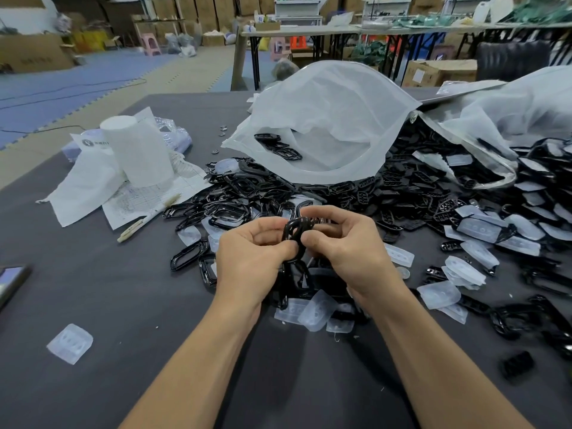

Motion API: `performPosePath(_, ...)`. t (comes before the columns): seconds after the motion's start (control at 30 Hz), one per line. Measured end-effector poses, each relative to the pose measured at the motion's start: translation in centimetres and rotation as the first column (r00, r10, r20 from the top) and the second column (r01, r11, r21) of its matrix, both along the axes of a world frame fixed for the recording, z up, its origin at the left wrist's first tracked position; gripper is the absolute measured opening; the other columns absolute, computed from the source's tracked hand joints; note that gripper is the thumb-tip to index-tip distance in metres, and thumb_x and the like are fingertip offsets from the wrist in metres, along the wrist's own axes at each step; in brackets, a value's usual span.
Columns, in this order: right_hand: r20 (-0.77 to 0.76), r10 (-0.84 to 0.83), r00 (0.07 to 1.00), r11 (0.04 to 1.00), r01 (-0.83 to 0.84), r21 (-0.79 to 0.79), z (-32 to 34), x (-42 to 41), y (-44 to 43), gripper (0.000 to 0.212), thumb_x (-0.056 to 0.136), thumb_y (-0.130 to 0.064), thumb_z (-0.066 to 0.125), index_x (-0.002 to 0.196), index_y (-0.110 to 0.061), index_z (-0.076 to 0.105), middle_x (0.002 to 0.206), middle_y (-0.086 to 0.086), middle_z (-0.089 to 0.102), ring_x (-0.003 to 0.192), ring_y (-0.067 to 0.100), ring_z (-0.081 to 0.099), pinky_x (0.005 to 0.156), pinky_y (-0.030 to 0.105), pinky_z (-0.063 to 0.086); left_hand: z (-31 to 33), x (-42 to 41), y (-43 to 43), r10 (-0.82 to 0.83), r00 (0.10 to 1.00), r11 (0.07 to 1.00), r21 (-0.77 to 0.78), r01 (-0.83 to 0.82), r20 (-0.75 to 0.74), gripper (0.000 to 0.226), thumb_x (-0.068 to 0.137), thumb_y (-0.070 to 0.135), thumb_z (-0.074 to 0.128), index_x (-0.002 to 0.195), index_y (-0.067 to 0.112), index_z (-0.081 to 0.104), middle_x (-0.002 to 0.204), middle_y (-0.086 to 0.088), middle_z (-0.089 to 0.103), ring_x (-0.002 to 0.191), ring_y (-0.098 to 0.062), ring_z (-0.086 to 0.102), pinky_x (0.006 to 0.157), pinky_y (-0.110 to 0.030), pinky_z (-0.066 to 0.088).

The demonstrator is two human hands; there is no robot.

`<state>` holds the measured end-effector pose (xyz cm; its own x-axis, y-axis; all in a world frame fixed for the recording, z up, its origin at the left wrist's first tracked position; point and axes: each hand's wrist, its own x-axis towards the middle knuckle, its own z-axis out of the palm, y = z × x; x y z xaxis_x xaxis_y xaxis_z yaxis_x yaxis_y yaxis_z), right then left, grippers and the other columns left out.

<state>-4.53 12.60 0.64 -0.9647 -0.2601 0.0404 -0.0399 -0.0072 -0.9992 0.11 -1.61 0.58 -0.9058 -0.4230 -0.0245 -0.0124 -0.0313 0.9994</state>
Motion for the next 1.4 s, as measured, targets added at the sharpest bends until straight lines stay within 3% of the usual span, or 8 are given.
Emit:
performPosePath(0.13, -0.083, -0.091, 0.992, 0.987, 0.101, 0.124, 0.1, 0.3, -0.2, 0.030, 0.068, -0.024, 0.082, 0.096, -0.034, 0.079, 0.080, -0.002, 0.079, 0.066, 0.019, 0.075, 0.075, 0.048, 0.065, 0.0, -0.2, 0.2, -0.103, 0.995, 0.993, 0.064, 0.101, 0.016, 0.047, 0.078, -0.015, 0.071, 0.103, 0.024, 0.077, 0.087, -0.005, 0.081, 0.078, -0.020, 0.078, 0.065, -0.026, 0.061)
performPosePath(0.3, -0.080, -0.173, 0.982, 0.983, 0.177, 0.054, 0.3, 0.5, -0.2, 0.024, 0.078, -0.003, 0.080, 0.090, -0.023, 0.081, 0.080, 0.001, 0.080, 0.074, 0.030, 0.077, 0.076, 0.051, 0.065, -0.1, -0.3, 0.3, -0.177, 0.983, 0.981, 0.084, 0.173, 0.041, 0.037, 0.083, -0.013, 0.067, 0.099, 0.017, 0.081, 0.095, -0.013, 0.079, 0.086, -0.023, 0.076, 0.070, -0.024, 0.058)
performPosePath(0.57, 0.256, 0.085, 0.963, 0.957, -0.007, -0.290, 1.2, 0.1, 1.0, 0.023, 0.061, -0.011, 0.083, 0.083, -0.012, 0.078, 0.085, 0.010, 0.077, 0.078, 0.020, 0.069, 0.082, 0.032, 0.053, 0.3, -0.3, -0.5, -0.326, 0.945, 0.876, 0.365, 0.316, -0.034, 0.026, 0.067, 0.004, 0.078, 0.089, 0.017, 0.083, 0.091, -0.006, 0.079, 0.084, -0.016, 0.076, 0.071, -0.025, 0.061)
performPosePath(0.73, 0.323, 0.098, 0.941, 0.941, 0.018, -0.337, 1.1, -0.2, 1.4, 0.019, 0.061, -0.012, 0.079, 0.080, -0.013, 0.078, 0.076, 0.003, 0.075, 0.062, 0.011, 0.063, 0.063, 0.021, 0.051, 0.4, 0.1, -0.3, -0.302, 0.953, 0.939, 0.159, 0.304, -0.041, 0.023, 0.068, 0.017, 0.084, 0.086, 0.030, 0.085, 0.090, -0.002, 0.081, 0.083, -0.009, 0.076, 0.069, -0.017, 0.056)
performPosePath(0.93, 0.295, 0.215, 0.931, 0.926, -0.098, -0.365, 1.1, -0.4, 2.0, 0.040, 0.065, -0.014, 0.082, 0.103, -0.005, 0.076, 0.100, 0.009, 0.075, 0.091, 0.019, 0.067, 0.087, 0.031, 0.049, 0.4, 0.2, -0.5, -0.251, 0.965, 0.960, 0.108, 0.258, -0.076, 0.024, 0.077, -0.002, 0.081, 0.090, 0.018, 0.085, 0.091, -0.013, 0.080, 0.081, -0.023, 0.072, 0.080, -0.036, 0.058)
performPosePath(1.03, 0.325, 0.114, 0.939, 0.944, 0.000, -0.330, 1.0, -0.3, 1.3, 0.021, 0.073, -0.009, 0.080, 0.094, -0.007, 0.076, 0.079, 0.004, 0.071, 0.069, 0.013, 0.062, 0.065, 0.020, 0.052, 0.2, 0.1, -0.3, -0.069, 0.987, 0.984, -0.171, 0.043, -0.147, 0.040, 0.080, 0.001, 0.083, 0.086, 0.040, 0.084, 0.079, 0.004, 0.080, 0.072, -0.009, 0.071, 0.071, -0.022, 0.056)
performPosePath(1.27, 0.353, -0.023, 0.935, 0.977, 0.096, -0.190, 1.5, -0.1, 0.6, 0.021, 0.099, -0.025, 0.067, 0.095, -0.005, 0.074, 0.069, 0.010, 0.070, 0.050, 0.014, 0.063, 0.047, 0.022, 0.052, -0.9, 0.6, -0.4, -0.060, 0.885, 0.609, -0.719, -0.335, -0.463, 0.024, 0.081, 0.002, 0.084, 0.093, 0.023, 0.085, 0.097, 0.027, 0.070, 0.098, 0.007, 0.068, 0.090, -0.003, 0.047)
performPosePath(1.4, 0.172, -0.145, 0.974, 0.988, 0.151, -0.023, 1.0, 0.3, 0.3, 0.013, 0.088, 0.004, 0.073, 0.096, -0.007, 0.076, 0.063, 0.008, 0.070, 0.047, 0.016, 0.060, 0.047, 0.021, 0.049, -0.5, 0.7, -0.6, -0.135, 0.923, 0.667, -0.722, -0.183, -0.359, 0.027, 0.079, 0.012, 0.085, 0.096, 0.033, 0.084, 0.109, 0.027, 0.072, 0.107, 0.007, 0.068, 0.099, -0.010, 0.048)
